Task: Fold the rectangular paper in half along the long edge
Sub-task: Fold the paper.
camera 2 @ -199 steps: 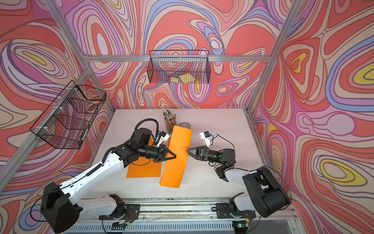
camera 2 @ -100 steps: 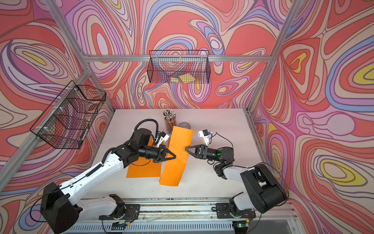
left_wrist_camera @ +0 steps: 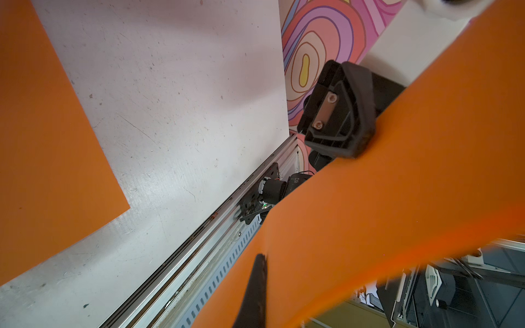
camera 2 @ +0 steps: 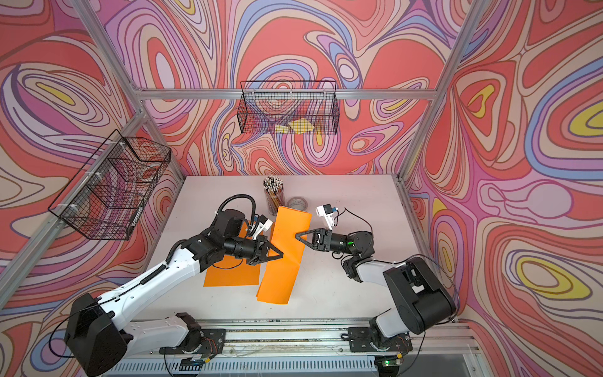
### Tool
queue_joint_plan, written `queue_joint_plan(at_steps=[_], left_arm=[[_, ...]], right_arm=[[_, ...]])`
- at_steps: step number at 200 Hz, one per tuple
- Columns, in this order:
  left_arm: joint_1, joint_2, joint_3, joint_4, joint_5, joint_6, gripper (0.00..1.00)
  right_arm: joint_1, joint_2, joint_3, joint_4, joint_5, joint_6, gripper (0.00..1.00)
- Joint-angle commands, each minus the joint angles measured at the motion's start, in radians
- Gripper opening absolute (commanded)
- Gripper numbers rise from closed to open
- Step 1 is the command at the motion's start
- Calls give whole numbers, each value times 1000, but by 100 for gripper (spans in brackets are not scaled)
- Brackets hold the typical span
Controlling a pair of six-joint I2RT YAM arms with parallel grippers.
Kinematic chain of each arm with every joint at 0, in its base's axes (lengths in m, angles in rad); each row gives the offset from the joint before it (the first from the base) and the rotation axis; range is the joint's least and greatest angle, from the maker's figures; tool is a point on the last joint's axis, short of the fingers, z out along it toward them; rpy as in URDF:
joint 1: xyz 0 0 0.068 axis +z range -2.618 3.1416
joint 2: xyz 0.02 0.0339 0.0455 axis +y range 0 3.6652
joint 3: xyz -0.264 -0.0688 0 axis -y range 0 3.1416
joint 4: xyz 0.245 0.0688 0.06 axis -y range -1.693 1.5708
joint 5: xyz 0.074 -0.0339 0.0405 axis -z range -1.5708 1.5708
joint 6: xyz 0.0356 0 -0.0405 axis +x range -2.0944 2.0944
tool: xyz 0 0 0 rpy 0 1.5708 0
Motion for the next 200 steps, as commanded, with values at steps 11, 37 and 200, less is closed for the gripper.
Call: queue_joint_plan(at_steps=[11, 37, 200], left_arm=[[-3, -40, -24, 8, -2, 0, 0], [-2, -59, -36, 1, -5, 1, 0], [-2, -93, -75, -34, -30, 12, 0]], right_arm=[[6, 11, 47, -32, -23, -31, 15], [5, -5, 76, -130, -23, -87, 27], [-45, -207, 177, -761, 25, -459, 42]])
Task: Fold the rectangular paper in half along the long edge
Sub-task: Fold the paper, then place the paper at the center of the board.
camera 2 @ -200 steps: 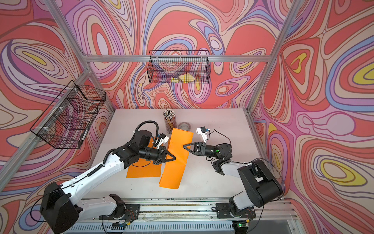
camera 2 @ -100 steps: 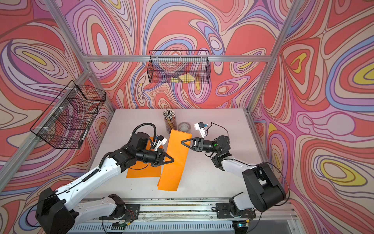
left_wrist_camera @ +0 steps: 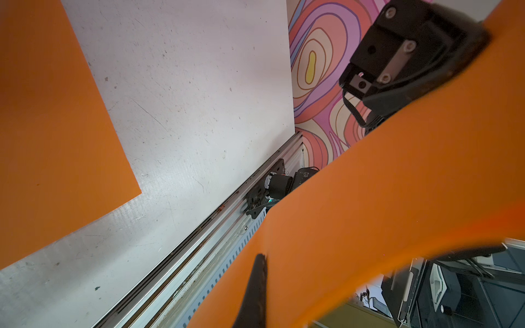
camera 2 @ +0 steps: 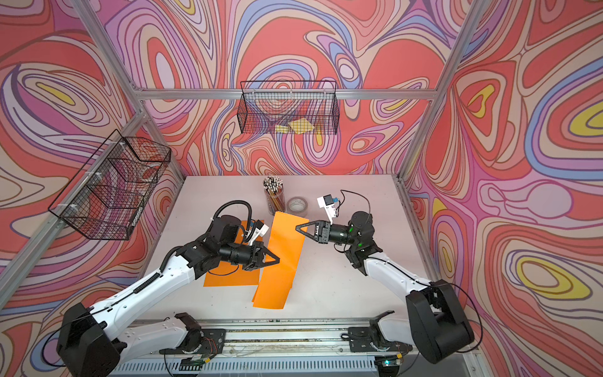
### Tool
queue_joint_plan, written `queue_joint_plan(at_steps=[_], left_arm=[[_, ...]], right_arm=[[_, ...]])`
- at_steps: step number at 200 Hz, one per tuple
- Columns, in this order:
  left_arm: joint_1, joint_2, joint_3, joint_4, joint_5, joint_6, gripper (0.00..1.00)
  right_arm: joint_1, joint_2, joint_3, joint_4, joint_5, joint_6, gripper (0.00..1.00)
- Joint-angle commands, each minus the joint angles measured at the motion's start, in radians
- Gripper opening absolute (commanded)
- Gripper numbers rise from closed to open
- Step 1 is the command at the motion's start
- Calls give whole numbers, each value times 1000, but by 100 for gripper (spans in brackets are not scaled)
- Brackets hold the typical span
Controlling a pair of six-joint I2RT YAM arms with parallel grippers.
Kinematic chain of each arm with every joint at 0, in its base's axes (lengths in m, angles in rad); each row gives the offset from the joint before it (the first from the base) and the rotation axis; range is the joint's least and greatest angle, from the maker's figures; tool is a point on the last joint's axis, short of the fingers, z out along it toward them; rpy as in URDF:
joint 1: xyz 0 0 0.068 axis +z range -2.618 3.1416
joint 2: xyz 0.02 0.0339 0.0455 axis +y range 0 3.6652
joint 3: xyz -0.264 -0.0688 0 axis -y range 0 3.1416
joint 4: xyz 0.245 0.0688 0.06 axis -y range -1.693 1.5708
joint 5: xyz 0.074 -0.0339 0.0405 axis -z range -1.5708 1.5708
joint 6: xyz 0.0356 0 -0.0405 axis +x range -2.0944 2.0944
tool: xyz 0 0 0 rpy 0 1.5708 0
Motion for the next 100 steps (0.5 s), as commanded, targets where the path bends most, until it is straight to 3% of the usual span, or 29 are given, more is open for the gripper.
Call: queue_joint_plan(at_steps=[1, 5, 26, 36, 60, 72, 87, 100], left_arm=[[-2, -19, -8, -24, -11, 11, 0], [-1, -16, -8, -22, -14, 11, 0], [-1, 8, 2, -15, -53, 16, 0], [0, 29, 20, -27, -91, 27, 0], [0, 115, 93, -68, -193, 65, 0], [2, 176, 137, -75, -235, 92, 0], [5, 270, 183, -27, -234, 101, 0], [15, 362, 223, 33, -194, 104, 0]], right_arm=[[-9, -6, 26, -53, 18, -31, 42], [-12, -11, 30, -80, 30, -42, 54], [-49, -60, 57, -232, 83, -118, 74], [-97, -100, 78, -364, 137, -176, 88], [-294, -204, 101, -525, 178, -207, 98], [-379, -241, 114, -564, 152, -213, 98], [-394, -262, 155, -672, 148, -286, 98], [-393, -274, 131, -644, 136, -251, 98]])
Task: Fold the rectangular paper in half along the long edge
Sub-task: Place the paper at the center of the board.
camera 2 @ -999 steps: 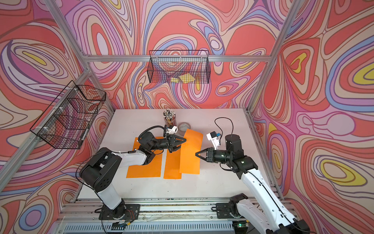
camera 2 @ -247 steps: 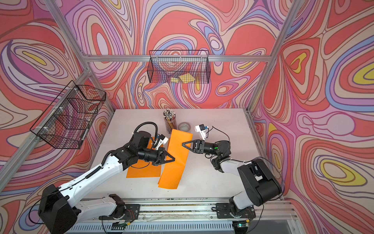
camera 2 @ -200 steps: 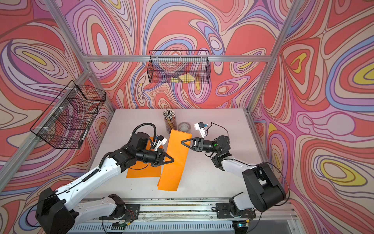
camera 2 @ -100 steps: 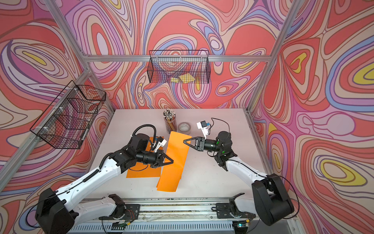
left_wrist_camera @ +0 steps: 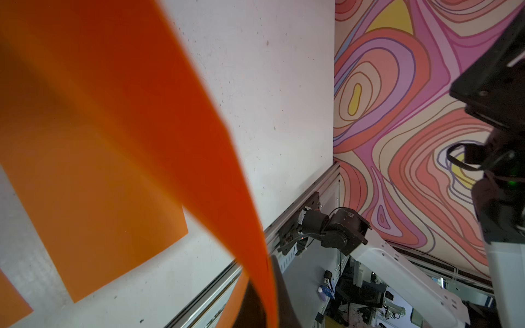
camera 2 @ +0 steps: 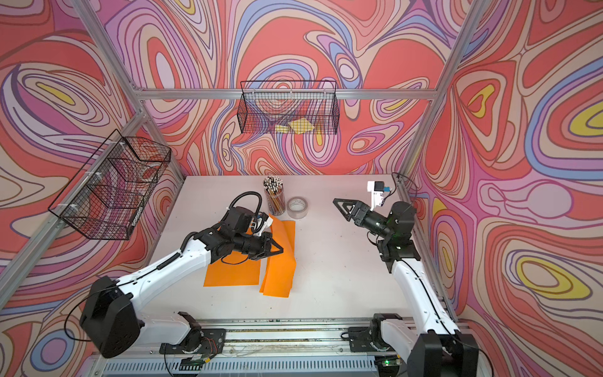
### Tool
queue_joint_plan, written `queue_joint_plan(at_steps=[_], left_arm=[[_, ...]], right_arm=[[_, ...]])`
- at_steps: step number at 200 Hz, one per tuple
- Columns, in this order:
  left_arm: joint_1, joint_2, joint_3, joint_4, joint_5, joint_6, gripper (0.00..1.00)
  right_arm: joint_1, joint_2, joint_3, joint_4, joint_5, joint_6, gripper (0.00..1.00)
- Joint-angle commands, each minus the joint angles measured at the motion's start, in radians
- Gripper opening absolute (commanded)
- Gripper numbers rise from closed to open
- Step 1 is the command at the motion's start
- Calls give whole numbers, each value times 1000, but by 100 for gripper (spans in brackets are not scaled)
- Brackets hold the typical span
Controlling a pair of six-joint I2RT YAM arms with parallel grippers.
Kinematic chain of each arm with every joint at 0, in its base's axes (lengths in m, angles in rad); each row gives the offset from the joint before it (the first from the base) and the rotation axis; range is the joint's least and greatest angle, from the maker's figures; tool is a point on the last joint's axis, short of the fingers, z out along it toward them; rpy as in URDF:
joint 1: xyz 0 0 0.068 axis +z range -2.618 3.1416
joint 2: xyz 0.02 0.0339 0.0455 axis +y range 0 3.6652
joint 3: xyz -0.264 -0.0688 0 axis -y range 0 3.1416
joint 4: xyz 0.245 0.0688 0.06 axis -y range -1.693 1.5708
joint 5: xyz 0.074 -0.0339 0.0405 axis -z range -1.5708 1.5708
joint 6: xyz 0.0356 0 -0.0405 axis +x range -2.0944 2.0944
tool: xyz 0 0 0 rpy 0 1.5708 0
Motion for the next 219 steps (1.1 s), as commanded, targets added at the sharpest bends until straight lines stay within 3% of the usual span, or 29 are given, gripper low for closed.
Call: queue_joint_plan(at_steps=[1, 37, 56, 100, 116, 131, 138, 149, 168, 193, 219], left_arm=[[13, 127, 69, 72, -15, 41, 0], [26, 387, 183, 171, 51, 63, 0], [26, 485, 251, 135, 51, 65, 0], [36, 528, 188, 153, 1, 14, 3], [38, 520, 156, 155, -32, 1, 23], [38, 500, 144, 109, -93, 10, 71], [38, 485, 145, 59, -132, 24, 85], [38, 450, 148, 7, -192, 47, 97], [38, 350, 151, -57, -276, 83, 99], [44, 132, 147, -188, -475, 134, 99], [66, -138, 122, -286, -612, 174, 99]], right_arm=[[1, -24, -4, -112, -11, -44, 98], [0, -45, -67, -92, -32, -52, 98], [1, -48, -69, -119, -36, -74, 98], [1, -51, -61, -150, -34, -103, 98], [1, -38, -62, -149, -43, -103, 98], [1, -28, -63, -143, -54, -98, 98], [1, -27, -64, -144, -56, -97, 98], [1, -28, -60, -153, -52, -103, 98], [6, -18, -59, -172, -47, -113, 98], [38, 4, -35, -207, -52, -138, 98], [154, 20, 18, -319, 68, -224, 98]])
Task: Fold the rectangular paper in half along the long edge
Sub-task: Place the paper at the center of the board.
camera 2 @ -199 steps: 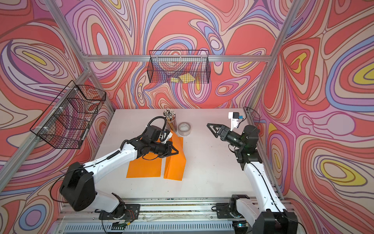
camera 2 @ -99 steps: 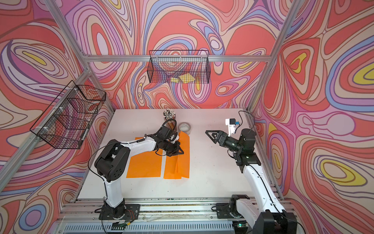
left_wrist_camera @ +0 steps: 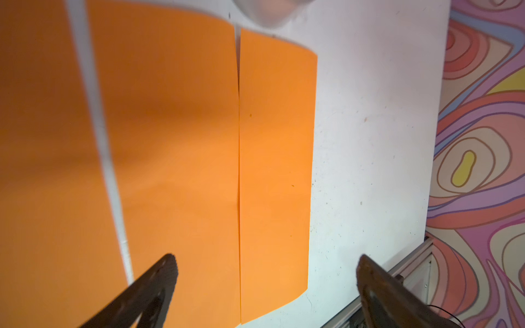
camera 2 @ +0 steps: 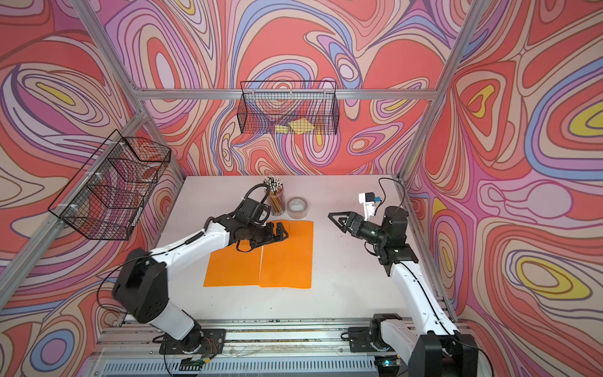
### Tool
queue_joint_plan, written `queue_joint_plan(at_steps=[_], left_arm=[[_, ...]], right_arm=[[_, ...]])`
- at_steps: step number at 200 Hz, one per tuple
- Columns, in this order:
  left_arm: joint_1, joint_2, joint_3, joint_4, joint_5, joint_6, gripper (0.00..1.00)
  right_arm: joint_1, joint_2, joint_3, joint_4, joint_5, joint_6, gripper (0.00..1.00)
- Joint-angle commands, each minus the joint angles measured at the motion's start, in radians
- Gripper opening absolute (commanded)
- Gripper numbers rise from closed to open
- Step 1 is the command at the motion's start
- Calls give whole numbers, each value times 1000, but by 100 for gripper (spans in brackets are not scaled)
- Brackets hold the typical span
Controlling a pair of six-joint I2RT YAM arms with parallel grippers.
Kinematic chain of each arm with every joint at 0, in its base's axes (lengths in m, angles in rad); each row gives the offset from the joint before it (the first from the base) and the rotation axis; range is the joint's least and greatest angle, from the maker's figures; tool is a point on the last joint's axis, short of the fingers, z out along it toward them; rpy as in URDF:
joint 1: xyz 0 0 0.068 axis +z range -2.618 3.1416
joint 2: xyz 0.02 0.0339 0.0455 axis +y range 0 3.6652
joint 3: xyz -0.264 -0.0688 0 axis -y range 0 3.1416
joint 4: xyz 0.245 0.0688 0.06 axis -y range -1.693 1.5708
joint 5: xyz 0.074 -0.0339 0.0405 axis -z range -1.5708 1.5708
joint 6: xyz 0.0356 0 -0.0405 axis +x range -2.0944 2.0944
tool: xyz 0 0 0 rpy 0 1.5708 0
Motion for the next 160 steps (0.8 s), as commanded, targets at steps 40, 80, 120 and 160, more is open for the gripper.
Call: queue_joint_plan(at_steps=[40, 80, 120, 160], left_arm=[[156, -475, -61, -389, -328, 95, 99], [413, -440, -161, -473, -181, 122, 99], [537, -415, -270, -366, -21, 92, 99], [540, -391, -273, -360, -2, 102, 99]], right_arm=[[475, 202, 180, -184, 357, -185, 96], [683, 515, 341, -153, 408, -204, 95], [727, 831, 532, -119, 333, -190, 95], [740, 1049, 669, -146, 362, -199, 98]])
